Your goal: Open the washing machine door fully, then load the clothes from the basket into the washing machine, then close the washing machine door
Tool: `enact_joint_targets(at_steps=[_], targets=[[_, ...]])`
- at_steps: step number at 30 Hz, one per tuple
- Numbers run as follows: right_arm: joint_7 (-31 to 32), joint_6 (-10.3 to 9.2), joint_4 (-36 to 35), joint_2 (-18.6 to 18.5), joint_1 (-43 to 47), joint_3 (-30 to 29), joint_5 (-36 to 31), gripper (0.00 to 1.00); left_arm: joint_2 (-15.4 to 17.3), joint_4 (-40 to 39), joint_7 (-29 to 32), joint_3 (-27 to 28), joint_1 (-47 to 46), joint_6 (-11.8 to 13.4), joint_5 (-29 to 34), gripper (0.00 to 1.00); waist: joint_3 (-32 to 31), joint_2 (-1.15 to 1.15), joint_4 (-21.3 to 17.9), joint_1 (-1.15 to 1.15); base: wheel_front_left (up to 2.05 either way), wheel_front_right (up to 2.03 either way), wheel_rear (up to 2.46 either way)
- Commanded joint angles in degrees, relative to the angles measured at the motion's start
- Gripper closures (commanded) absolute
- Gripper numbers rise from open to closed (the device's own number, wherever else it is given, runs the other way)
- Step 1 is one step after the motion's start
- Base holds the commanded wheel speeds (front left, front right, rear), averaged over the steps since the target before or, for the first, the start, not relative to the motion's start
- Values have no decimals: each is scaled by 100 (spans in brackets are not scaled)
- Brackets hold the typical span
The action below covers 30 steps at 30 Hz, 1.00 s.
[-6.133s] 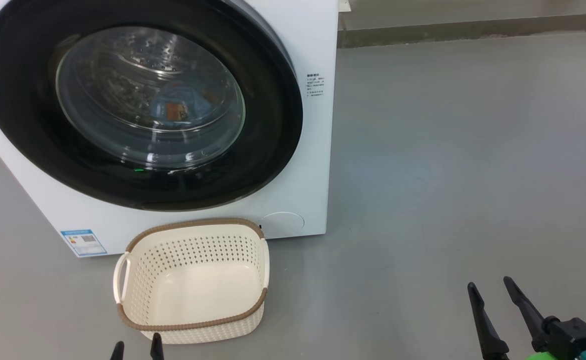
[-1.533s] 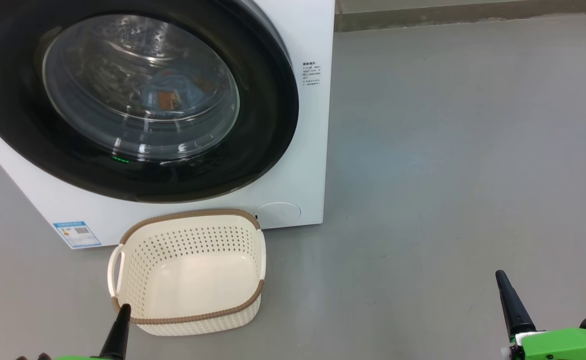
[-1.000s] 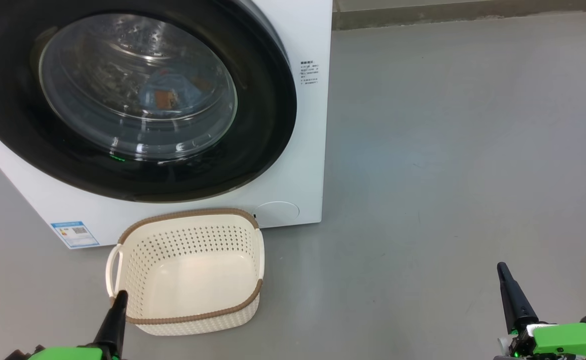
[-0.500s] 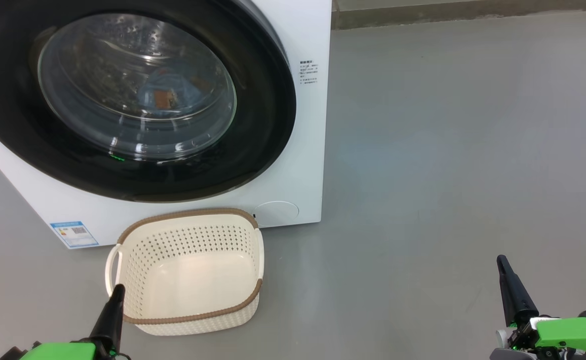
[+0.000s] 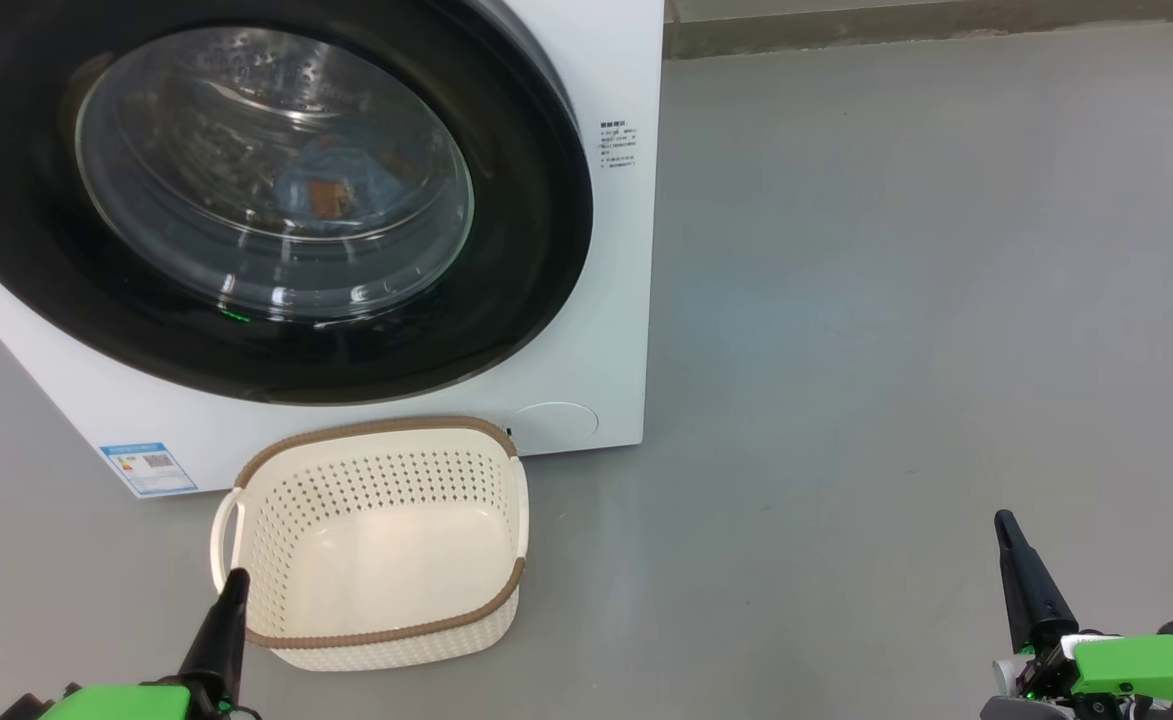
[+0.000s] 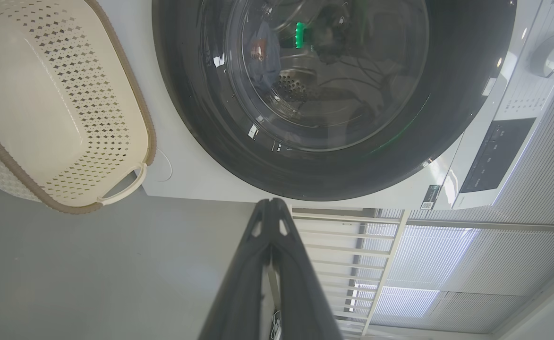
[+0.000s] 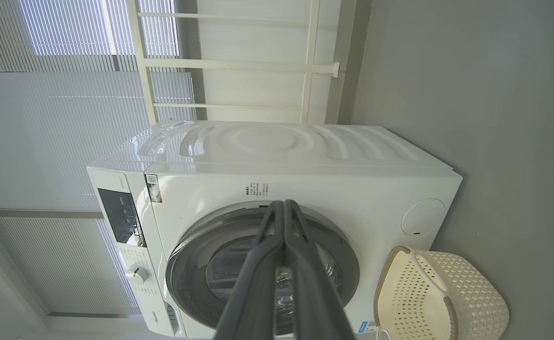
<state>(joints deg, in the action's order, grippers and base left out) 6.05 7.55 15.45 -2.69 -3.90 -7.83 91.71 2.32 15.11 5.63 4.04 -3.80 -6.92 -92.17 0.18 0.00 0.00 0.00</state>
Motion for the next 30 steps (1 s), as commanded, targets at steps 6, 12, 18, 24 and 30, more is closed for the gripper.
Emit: enact_joint_targets(at_steps=[6, 12, 18, 24, 30], targets=[[45, -6, -143, -19, -228, 130, 45, 100, 94, -107, 45, 198, -234, -57, -41, 100, 0, 0, 0, 0, 0, 0, 0], [45, -6, -143, -19, -228, 130, 45, 100, 91, -107, 49, 203, -235, -57, -37, 100, 0, 0, 0, 0, 0, 0, 0], [44, -6, -143, -19, -228, 130, 45, 100, 89, -107, 52, 206, -235, -57, -34, 100, 0, 0, 0, 0, 0, 0, 0], [44, -6, -143, -19, -228, 130, 45, 100, 86, -107, 55, 210, -235, -57, -31, 100, 0, 0, 0, 0, 0, 0, 0], [44, -6, -143, -19, -228, 130, 45, 100, 83, -107, 59, 215, -236, -57, -27, 100, 0, 0, 0, 0, 0, 0, 0]])
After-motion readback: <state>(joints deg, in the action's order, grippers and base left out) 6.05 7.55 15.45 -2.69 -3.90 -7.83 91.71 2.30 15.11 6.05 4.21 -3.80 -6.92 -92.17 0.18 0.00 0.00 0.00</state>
